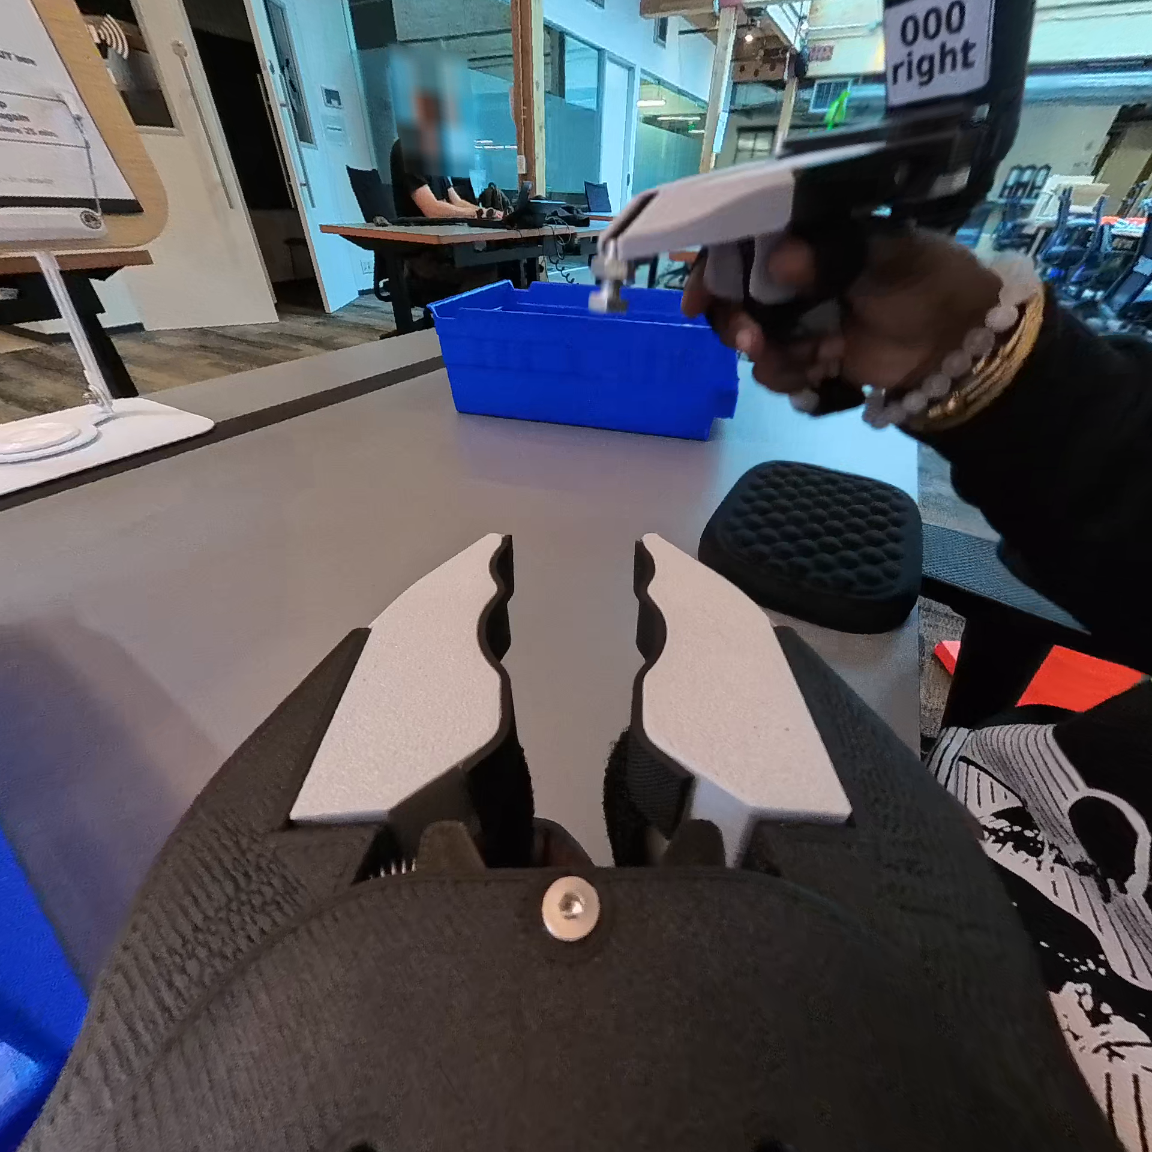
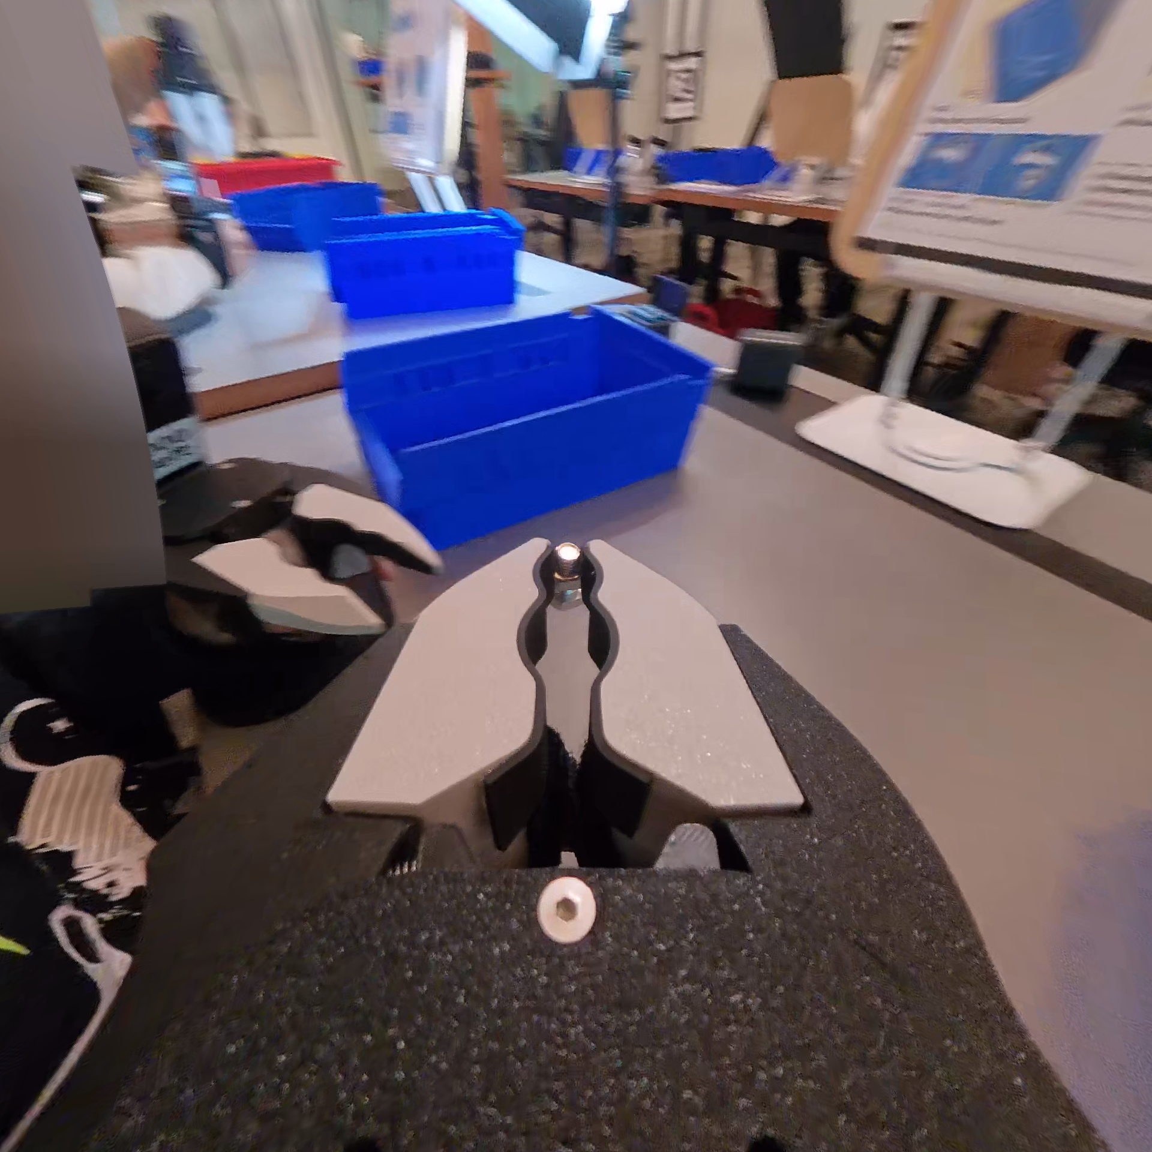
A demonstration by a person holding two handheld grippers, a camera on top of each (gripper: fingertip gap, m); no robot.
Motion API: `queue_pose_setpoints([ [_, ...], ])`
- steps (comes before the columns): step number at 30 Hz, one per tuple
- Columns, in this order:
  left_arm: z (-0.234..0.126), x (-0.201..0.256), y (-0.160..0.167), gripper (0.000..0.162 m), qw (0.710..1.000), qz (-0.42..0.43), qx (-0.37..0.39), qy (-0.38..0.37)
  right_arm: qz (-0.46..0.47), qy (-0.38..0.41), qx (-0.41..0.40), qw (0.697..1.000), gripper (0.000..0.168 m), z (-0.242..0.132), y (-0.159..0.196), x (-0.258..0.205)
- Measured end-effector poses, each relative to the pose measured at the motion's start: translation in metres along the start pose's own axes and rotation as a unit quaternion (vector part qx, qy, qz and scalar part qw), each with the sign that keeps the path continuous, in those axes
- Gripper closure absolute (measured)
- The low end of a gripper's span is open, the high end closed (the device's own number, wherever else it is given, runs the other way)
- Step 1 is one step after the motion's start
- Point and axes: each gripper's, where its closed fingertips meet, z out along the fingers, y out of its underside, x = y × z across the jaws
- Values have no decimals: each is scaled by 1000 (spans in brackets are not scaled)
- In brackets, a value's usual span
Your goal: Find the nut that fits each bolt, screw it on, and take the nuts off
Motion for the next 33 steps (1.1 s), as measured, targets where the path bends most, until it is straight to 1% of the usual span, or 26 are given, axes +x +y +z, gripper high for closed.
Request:
queue_pose_setpoints([
  [3,0,-2,0,125,1000,-7,2,-2,5,100,-24,995,161,-39,-10,61],
  [5,0,-3,0,125,1000,-11,1,-3,6,168,-44,985,160,-67,-11,106],
  [9,1,-4,0,125,1000,-12,-2,-6,18,269,-103,957,160,-110,6,194],
  [11,1,-4,1,125,1000,-13,-3,-7,31,290,-130,948,160,-119,20,231],
  [13,1,-5,1,125,1000,-16,-5,-8,60,293,-155,941,160,-122,39,264],
  [18,1,-7,1,125,1000,-27,-2,-8,127,328,-221,910,160,-128,96,335],
  [21,0,-8,0,125,999,-33,0,-9,154,341,-252,893,160,-129,125,361],
  [25,0,-9,0,125,999,-37,0,-9,167,352,-276,879,160,-126,148,378],
  [29,0,-10,0,125,999,-40,2,-9,175,358,-289,870,160,-122,162,382],
  [33,-1,-10,-1,125,999,-41,5,-10,176,369,-285,867,160,-124,169,385],
])
